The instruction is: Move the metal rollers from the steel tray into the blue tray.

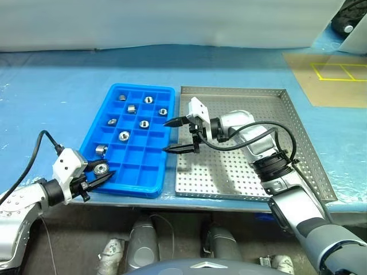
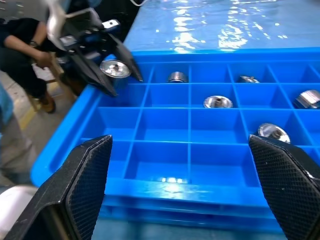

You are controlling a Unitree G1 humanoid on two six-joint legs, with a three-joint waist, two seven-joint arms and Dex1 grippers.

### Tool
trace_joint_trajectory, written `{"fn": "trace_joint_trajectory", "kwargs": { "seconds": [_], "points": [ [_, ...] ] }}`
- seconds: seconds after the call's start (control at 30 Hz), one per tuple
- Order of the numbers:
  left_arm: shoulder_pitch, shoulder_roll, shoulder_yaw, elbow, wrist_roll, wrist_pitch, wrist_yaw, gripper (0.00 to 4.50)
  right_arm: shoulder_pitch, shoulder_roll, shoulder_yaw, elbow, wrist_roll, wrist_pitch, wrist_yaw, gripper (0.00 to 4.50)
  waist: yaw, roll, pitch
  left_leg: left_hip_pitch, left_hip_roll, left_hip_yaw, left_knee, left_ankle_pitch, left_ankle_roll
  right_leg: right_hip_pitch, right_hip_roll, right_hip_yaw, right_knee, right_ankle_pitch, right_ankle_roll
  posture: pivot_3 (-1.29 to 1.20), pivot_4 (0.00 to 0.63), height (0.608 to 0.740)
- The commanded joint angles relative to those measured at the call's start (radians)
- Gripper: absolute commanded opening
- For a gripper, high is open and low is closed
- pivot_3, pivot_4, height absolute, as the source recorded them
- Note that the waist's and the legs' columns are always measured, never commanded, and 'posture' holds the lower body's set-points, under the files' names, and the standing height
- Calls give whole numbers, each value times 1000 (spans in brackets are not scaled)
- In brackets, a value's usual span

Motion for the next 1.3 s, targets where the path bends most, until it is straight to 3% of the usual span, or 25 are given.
{"fn": "trace_joint_trajectory", "kwargs": {
  "seconds": [0.03,0.53,0.57,0.67,0.8,0.97,1.17,1.3],
  "points": [
    [-15,8,-14,5,4,-27,4,1837,-13,-19,-9,-65,45,40,57,4500,0,0,0,0,0,0,0,0,0,0,0,0,0,0,0,155,150,740],
    [-55,46,-52,71,8,-29,-19,1837,-7,-17,-17,-74,23,25,37,4500,-1,0,0,3,0,0,1,1,-2,0,0,1,6,0,0,133,150,740],
    [-58,50,-56,79,18,-40,-20,2572,-8,-15,-18,-71,22,22,32,4500,-1,0,0,3,0,0,1,1,-2,0,0,1,6,0,0,133,150,740],
    [-101,40,-65,106,42,-55,23,3463,-10,-13,-19,-65,18,16,18,4500,-1,0,0,4,0,0,1,1,-2,0,0,2,7,0,0,127,150,740],
    [-141,44,-87,100,23,-55,0,3463,-6,-14,-20,-68,16,15,5,4500,-1,0,0,4,0,0,2,2,-2,0,0,1,8,0,0,94,150,740],
    [-300,13,-158,113,12,-61,3,3463,15,-42,-44,-107,17,36,-34,4500,1,0,-1,4,0,0,4,2,-3,1,0,1,12,0,-1,22,150,740],
    [-580,-90,-253,177,-72,14,-17,3463,65,-118,-105,-191,21,86,-106,4500,-9,-1,-1,5,0,0,9,3,-4,1,0,3,16,1,-1,-126,150,740],
    [-725,-159,-340,290,-60,-2,-76,3463,126,-168,-145,-272,24,131,-159,4500,-40,-1,-1,5,0,0,12,3,-4,3,0,4,15,1,-1,-235,150,740]
  ]
}}
